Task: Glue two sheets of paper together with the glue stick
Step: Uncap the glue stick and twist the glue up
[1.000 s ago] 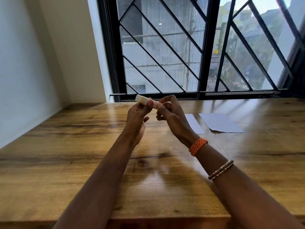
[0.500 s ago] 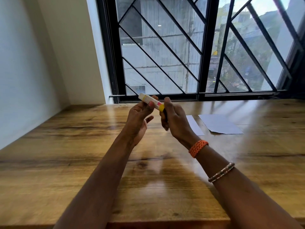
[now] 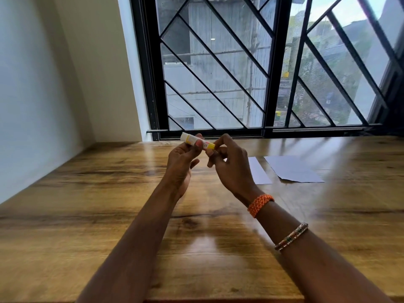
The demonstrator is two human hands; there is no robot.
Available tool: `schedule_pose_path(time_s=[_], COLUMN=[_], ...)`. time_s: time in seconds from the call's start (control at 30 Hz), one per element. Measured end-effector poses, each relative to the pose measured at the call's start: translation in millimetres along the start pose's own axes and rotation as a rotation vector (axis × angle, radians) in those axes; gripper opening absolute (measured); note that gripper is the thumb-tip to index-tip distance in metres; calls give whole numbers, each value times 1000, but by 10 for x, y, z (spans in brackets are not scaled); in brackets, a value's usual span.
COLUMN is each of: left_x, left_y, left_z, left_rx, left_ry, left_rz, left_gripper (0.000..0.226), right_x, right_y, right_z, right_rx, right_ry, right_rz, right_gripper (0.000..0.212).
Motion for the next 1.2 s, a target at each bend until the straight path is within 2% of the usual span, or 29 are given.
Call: schedule_pose_path(time_s=[0.03, 0.1, 0.17, 0.33, 0.43, 0.53, 0.6, 0.67, 0.8, 0.9, 0.97, 1.07, 1.2], left_x=[5, 14, 1, -13, 1, -30, -59, -104, -38, 30, 45, 38, -10], left_y=[3, 29, 46, 75, 75, 27, 2, -76, -55, 31, 54, 74, 133], left_z=[0, -8, -14, -17, -35, -44, -64, -86, -75, -50, -36, -43, -65], left_rx=[-13, -54, -70, -112, -117, -72, -35, 37, 73, -3, -73, -128, -166], left_ry=[10, 38, 56, 43, 42, 30, 20, 7, 53, 73, 77, 94, 59], left_rz=[7, 17, 11, -14, -3, 31, 46, 57, 65, 49, 48, 69, 104], left_gripper=[14, 25, 22, 22, 32, 37, 20, 7, 6, 11, 18, 16, 22], right_x=[33, 92, 103, 87, 49, 53, 46, 36, 15, 25, 61, 98, 148], right_y=[-1, 12, 37, 120, 94, 65, 54, 122, 102, 33, 37, 61, 65], right_z=[14, 23, 16, -51, -43, -40, -67, -121, -86, -6, 8, 2, -51], right_rx=[-52, -171, -258, -261, -246, -123, -72, -87, -75, -90, -145, -224, -161], right_ry=[81, 243, 305, 452, 385, 323, 298, 283, 226, 237, 276, 327, 418], right_rz=[90, 322, 471, 668, 575, 459, 401, 393, 350, 432, 494, 512, 546], right_gripper=[10, 23, 35, 42, 42, 21, 16, 16, 17, 9, 15, 36, 47])
Point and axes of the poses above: each hand's wrist, its own z-axis towards the middle knuckle, its own y-axis out of the palm, x = y × z, the point moved 5 cm from there along z, towards the middle knuckle, and after that the axes turned 4 degrees about -x, right-handed, at the moved point
